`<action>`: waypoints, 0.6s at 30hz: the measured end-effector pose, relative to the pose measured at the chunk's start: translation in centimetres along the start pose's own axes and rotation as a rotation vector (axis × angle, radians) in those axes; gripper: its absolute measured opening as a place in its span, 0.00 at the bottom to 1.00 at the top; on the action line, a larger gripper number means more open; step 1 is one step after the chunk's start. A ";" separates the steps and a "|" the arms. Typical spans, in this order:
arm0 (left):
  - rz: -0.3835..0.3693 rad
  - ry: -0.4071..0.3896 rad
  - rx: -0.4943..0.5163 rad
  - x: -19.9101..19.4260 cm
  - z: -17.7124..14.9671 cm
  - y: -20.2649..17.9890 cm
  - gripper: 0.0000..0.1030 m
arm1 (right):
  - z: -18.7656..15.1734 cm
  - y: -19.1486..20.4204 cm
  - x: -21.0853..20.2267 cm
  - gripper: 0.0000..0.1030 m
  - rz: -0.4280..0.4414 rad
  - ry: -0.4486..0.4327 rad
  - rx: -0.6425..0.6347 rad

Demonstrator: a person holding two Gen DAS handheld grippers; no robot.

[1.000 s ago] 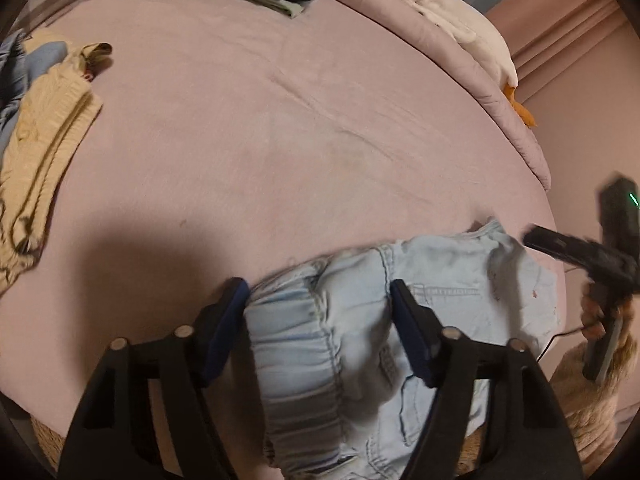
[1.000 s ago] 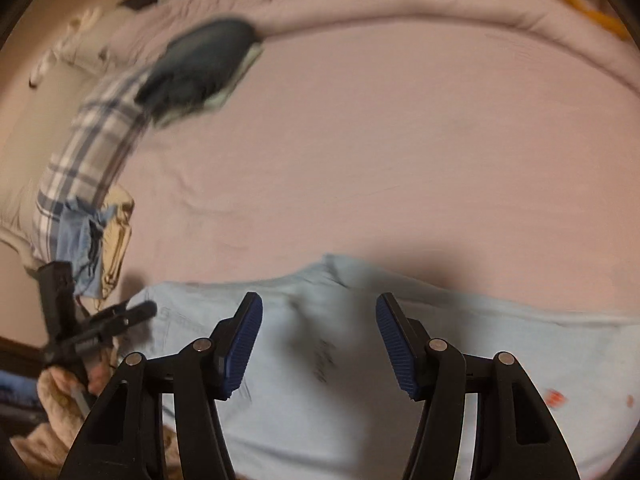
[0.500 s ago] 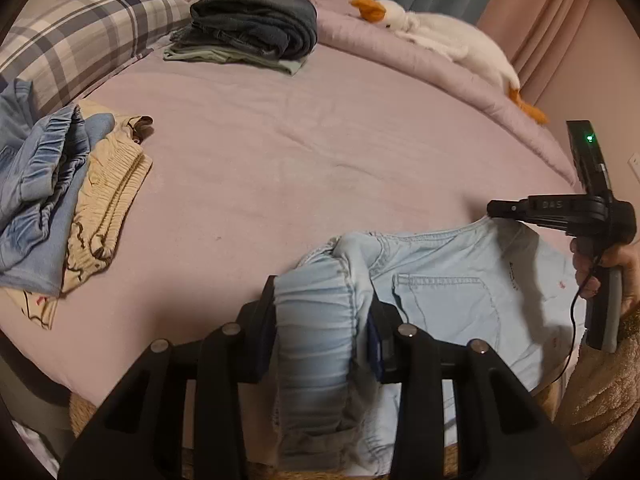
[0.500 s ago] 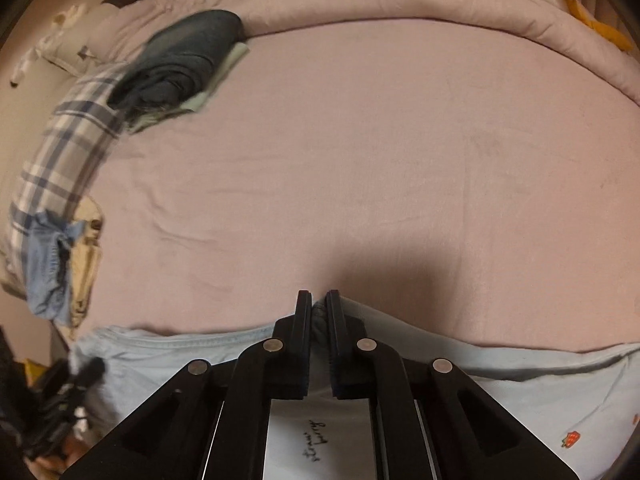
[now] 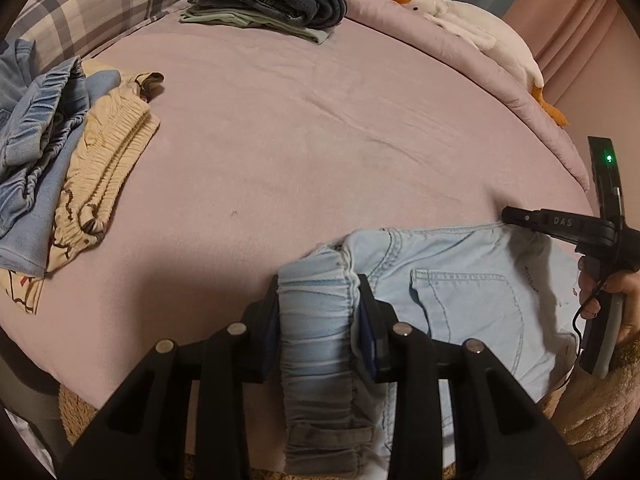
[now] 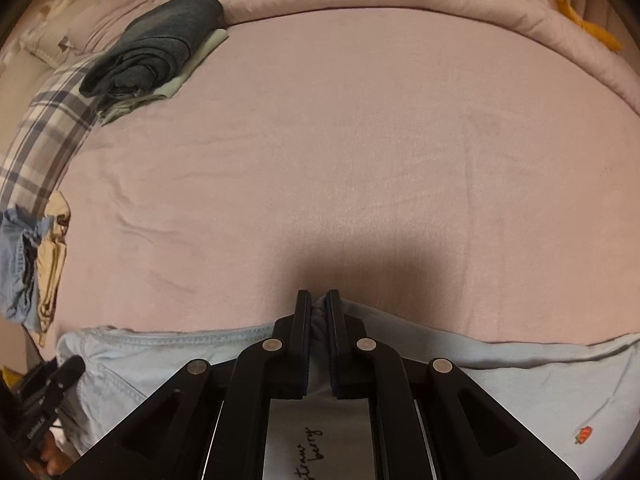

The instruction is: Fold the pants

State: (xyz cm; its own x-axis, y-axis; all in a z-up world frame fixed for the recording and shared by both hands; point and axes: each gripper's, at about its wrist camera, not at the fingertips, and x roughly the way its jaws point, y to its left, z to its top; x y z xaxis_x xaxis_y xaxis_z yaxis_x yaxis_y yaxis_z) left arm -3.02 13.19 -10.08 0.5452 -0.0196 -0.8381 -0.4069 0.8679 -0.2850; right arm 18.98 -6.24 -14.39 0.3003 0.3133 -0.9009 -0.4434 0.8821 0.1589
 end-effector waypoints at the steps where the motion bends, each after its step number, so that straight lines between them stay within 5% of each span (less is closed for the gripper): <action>1: 0.003 0.001 0.003 -0.1 -0.1 -0.1 0.33 | 0.0 0.0 0.3 0.06 -0.007 0.008 -0.002; 14: 0.024 0.005 0.008 -0.8 0.0 -0.4 0.41 | 0.6 0.6 0.9 0.06 -0.099 -0.019 -0.029; 15: 0.024 0.002 0.013 -1.5 0.3 -0.5 0.42 | 0.5 0.5 0.1 0.09 -0.111 -0.029 -0.038; 18: -0.004 -0.072 0.024 -4.0 1.6 -1.3 0.64 | -0.1 -0.9 -2.9 0.57 -0.119 -0.081 0.001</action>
State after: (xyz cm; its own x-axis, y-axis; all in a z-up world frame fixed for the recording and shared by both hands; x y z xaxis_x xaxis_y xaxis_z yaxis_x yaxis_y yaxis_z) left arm -3.50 12.90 -5.61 0.5988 0.0118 -0.8008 -0.3870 0.8797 -0.2765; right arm 18.41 -7.97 -11.98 0.4179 0.2335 -0.8780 -0.3997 0.9151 0.0531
